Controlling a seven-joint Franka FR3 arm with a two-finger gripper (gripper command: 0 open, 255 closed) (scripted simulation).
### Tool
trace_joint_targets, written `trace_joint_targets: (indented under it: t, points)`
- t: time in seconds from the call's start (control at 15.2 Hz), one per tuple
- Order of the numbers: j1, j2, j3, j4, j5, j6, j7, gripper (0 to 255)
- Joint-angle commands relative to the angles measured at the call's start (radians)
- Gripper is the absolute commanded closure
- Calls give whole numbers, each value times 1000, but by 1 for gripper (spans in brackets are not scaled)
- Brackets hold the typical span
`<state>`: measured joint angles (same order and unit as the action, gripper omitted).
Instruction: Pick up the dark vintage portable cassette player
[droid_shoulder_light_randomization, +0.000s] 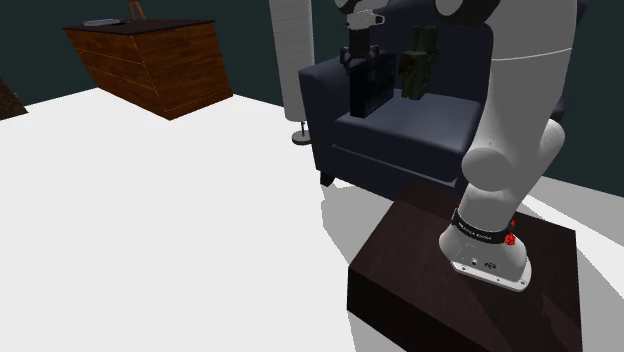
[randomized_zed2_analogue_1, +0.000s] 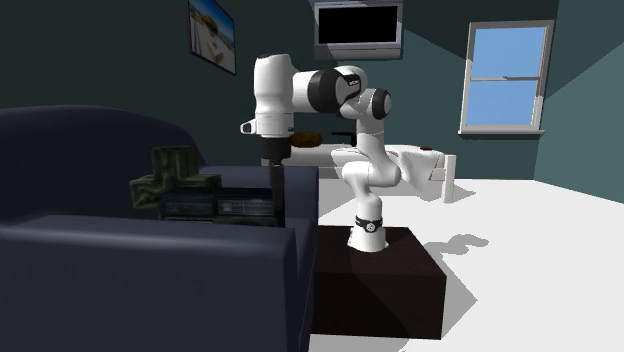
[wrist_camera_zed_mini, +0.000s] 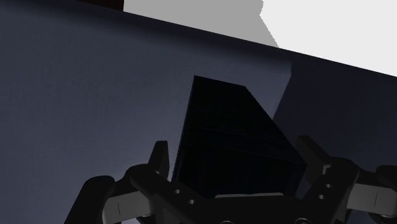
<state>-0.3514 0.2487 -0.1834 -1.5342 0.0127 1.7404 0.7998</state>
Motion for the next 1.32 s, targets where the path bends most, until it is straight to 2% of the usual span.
trace_joint_targets:
  t: [0.0,0.07,0.13,0.73,1.25]
  points:
    - [2,-1,1,-20,0,20,3,0]
    - [2,0,1,-19,0,19,3,0]
    - [2,2,1,-16,0,18,3,255]
    - [2,0,1,-19,0,19,3,255]
    - [-1,6,0,97,1,-91,0,255]
